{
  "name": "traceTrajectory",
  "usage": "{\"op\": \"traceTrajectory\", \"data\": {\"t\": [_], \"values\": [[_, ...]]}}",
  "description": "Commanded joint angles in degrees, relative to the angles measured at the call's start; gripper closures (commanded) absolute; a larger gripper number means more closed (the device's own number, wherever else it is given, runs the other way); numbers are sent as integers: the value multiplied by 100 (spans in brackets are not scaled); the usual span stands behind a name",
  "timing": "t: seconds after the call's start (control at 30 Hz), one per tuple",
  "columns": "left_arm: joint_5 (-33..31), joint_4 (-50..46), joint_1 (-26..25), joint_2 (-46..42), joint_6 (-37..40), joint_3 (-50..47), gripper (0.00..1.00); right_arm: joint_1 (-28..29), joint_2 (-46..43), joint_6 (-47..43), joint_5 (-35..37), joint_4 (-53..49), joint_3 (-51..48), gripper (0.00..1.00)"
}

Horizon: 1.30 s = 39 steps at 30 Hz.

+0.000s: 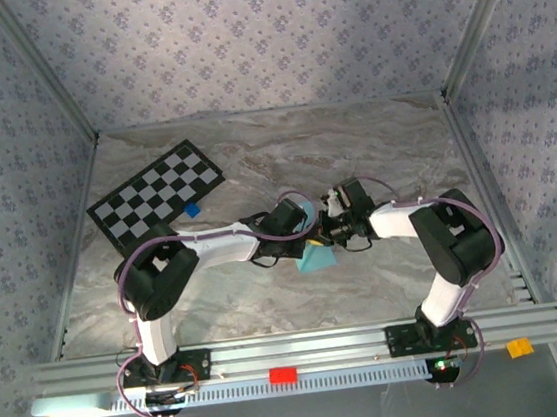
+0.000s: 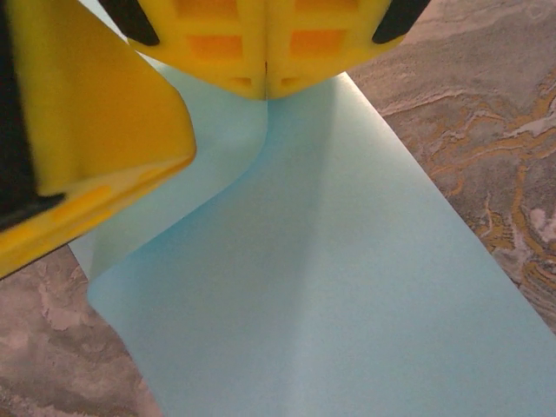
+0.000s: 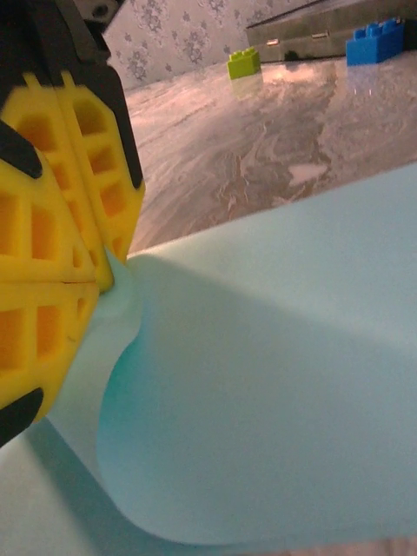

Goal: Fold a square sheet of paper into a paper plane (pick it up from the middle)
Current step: Fold the triangle a second time at the center of the table.

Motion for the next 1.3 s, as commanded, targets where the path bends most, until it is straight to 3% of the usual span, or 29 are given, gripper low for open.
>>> {"op": "traceTrajectory", "data": {"t": [0.0,0.27,0.47,0.67,0.9,1.27], "values": [[-11,-239,15,172,30,-1,98,-63,158,19,107,38,-213,100],[-26,-322,15,197,55,31,98,-203,131,80,-19,278,-473,100],[-34,-371,15,201,67,39,98,-314,-264,-151,42,-257,-41,98],[-29,-391,22,205,70,62,98,-527,63,-173,32,-214,59,98],[-38,-417,15,207,68,51,98,-704,382,89,530,-175,-243,98],[-39,-417,15,207,78,25,98,-957,-193,41,105,-371,126,98]]}}
